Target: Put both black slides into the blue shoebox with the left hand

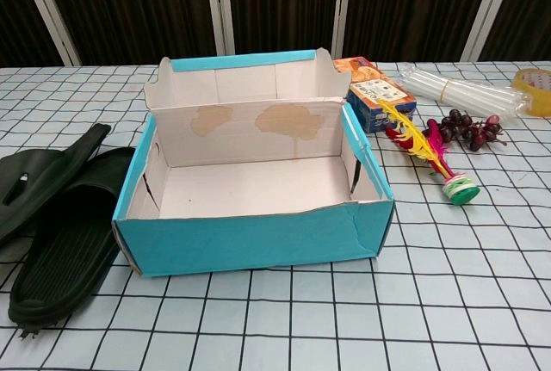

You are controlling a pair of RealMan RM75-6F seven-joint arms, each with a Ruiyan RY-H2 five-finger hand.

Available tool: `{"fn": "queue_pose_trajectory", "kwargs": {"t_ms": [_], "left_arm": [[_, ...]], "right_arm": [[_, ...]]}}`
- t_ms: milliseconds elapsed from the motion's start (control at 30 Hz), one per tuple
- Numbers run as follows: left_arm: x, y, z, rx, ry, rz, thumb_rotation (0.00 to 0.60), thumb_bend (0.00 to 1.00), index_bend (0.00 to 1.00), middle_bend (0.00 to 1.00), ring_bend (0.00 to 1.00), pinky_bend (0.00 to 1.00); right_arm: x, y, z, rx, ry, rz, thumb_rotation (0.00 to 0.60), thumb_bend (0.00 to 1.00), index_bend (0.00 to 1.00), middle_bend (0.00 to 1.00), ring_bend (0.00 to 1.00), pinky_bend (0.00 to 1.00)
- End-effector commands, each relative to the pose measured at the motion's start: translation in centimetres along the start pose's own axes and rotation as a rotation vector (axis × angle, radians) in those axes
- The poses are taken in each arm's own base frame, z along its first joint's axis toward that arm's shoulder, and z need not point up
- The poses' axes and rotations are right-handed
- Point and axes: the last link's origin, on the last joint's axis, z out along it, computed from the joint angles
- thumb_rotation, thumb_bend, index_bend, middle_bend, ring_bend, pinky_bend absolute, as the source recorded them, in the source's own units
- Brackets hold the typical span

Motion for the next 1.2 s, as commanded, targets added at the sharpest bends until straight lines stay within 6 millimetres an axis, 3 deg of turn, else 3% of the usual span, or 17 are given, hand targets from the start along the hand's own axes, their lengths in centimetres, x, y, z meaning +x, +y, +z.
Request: {"fn": "queue_pose_trajectory", "kwargs": {"t_ms": [33, 433, 767, 1000, 1200], "left_arm": [[0.0, 0.0, 0.0, 0.0, 0.0, 0.0, 0.6, 0.24, 0.14, 0.05, 0.02, 0.1], [0.0, 0.3, 0.1, -0.016, 0.003, -0.008, 0.6, 0.24, 0.13, 0.05, 0.02, 0.1], [-1.1, 1.0, 0.6, -0.1, -0.115, -0.074, 0.6, 0.18, 0.1, 0.03, 0.02, 0.1], [-2.2, -0.9, 1.0, -0.145, -0.21, -0.181, 0.6, 0.17, 0.09, 0.07, 0.02, 0.1], [-3.0, -1.7, 2.3, -0.127, -0.232, -0.167, 0.6, 0.16, 0.08, 0.08, 0.02, 0.1]], "right_arm": [[0.0, 0.1, 0.0, -0.002, 0.002, 0.0, 0.6, 0.31, 0.15, 0.11, 0.18, 0.14], [0.0, 0.2, -0.2, -0.008, 0.003, -0.004, 0.6, 0.31, 0.15, 0.11, 0.18, 0.14], [0.2, 0.6, -0.4, -0.022, 0.004, 0.0, 0.6, 0.31, 0.15, 0.11, 0.18, 0.14], [0.2, 0.6, -0.4, -0.023, 0.0, 0.008, 0.6, 0.31, 0.15, 0.11, 0.18, 0.14], [-0.1, 0.4, -0.3, -0.021, -0.013, 0.004, 0.6, 0.31, 0.15, 0.11, 0.18, 0.14]]}}
